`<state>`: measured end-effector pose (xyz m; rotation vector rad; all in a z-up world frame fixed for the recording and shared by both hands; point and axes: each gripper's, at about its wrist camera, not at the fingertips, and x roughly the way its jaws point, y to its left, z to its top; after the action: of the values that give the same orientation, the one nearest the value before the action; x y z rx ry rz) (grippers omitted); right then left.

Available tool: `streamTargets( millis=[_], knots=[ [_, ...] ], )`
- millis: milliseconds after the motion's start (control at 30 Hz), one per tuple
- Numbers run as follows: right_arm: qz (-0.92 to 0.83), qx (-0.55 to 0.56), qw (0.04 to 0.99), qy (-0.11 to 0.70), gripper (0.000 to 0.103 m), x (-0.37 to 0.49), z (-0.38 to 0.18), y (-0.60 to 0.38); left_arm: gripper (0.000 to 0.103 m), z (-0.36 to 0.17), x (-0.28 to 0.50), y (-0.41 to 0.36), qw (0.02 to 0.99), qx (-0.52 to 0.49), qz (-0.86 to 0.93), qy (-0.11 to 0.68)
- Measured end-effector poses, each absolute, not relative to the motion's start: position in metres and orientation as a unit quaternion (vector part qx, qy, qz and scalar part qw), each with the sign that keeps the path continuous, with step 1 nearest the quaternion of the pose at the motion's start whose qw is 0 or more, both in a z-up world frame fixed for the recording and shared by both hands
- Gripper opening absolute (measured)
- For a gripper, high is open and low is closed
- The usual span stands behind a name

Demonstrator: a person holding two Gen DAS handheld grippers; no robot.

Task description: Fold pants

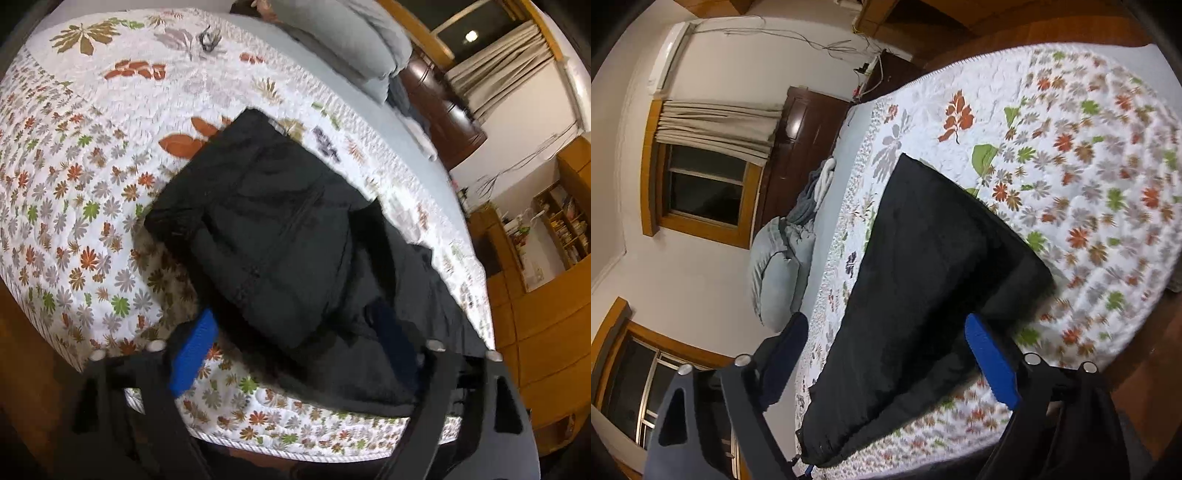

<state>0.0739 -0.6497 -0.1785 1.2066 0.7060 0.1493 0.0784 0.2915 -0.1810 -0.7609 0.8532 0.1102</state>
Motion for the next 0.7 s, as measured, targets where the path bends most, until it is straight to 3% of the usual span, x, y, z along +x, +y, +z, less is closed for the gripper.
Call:
streamTargets(
  millis=[267,367,400,467,533,700],
  knots=[
    [0.061,0.550,0.762,0.336,0.084,0.102,-0.186,-0.645,0.060,-0.180,0.078,0.295,0.834,-0.364,0.062,0.409],
    [0.059,0.546,0.765,0.336,0.079,0.107,-0.183,-0.644,0.035,-0.180,0.079,0.298,0.835,-0.354,0.073,0.415],
    [0.055,0.545,0.766,0.338,0.071,0.109,-0.181,-0.643,0.024,-0.180,0.079,0.300,0.834,-0.353,0.077,0.416],
    [0.049,0.539,0.768,0.343,0.052,0.108,-0.179,-0.643,0.016,-0.180,0.079,0.305,0.830,-0.363,0.080,0.415],
    [0.040,0.525,0.774,0.351,0.015,0.111,-0.176,-0.641,0.012,-0.180,0.079,0.309,0.826,-0.373,0.084,0.414],
    [0.035,0.506,0.784,0.357,0.008,0.100,-0.168,-0.639,0.008,-0.174,0.077,0.318,0.817,-0.395,0.078,0.412]
  ],
)
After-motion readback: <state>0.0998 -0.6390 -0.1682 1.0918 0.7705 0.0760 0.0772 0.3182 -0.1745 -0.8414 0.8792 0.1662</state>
